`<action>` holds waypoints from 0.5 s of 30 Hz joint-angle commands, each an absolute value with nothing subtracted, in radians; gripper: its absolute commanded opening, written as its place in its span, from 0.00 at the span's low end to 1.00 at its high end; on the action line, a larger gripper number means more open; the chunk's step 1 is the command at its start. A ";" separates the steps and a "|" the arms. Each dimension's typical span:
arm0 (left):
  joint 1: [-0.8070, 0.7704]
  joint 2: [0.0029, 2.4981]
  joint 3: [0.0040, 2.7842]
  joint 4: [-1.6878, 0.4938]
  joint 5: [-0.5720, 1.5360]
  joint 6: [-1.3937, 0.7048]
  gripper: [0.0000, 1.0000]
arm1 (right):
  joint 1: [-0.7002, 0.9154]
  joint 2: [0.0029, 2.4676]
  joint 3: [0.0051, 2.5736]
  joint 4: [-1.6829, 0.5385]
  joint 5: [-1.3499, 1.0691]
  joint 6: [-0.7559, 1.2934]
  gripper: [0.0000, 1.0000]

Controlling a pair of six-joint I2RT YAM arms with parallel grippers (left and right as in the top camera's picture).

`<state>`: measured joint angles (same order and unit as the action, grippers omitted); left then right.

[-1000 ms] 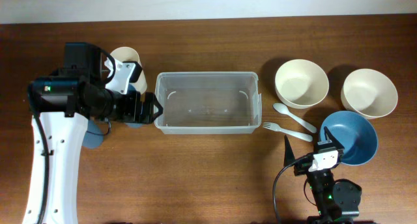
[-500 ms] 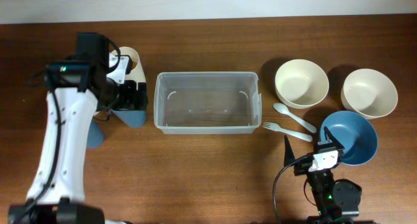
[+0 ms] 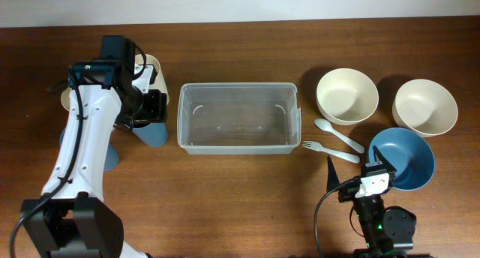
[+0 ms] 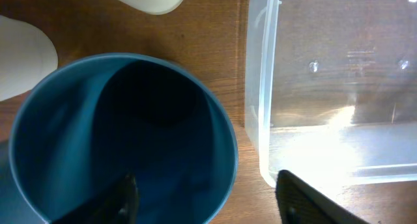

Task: Pack container
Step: 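Lower the left gripper and close it on the blue cup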

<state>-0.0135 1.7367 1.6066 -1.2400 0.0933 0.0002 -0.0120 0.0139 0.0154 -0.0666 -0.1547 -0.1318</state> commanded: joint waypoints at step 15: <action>-0.121 1.802 1.619 -1.275 -0.051 -0.023 0.54 | -0.007 0.004 0.007 -0.069 -0.146 -0.131 0.99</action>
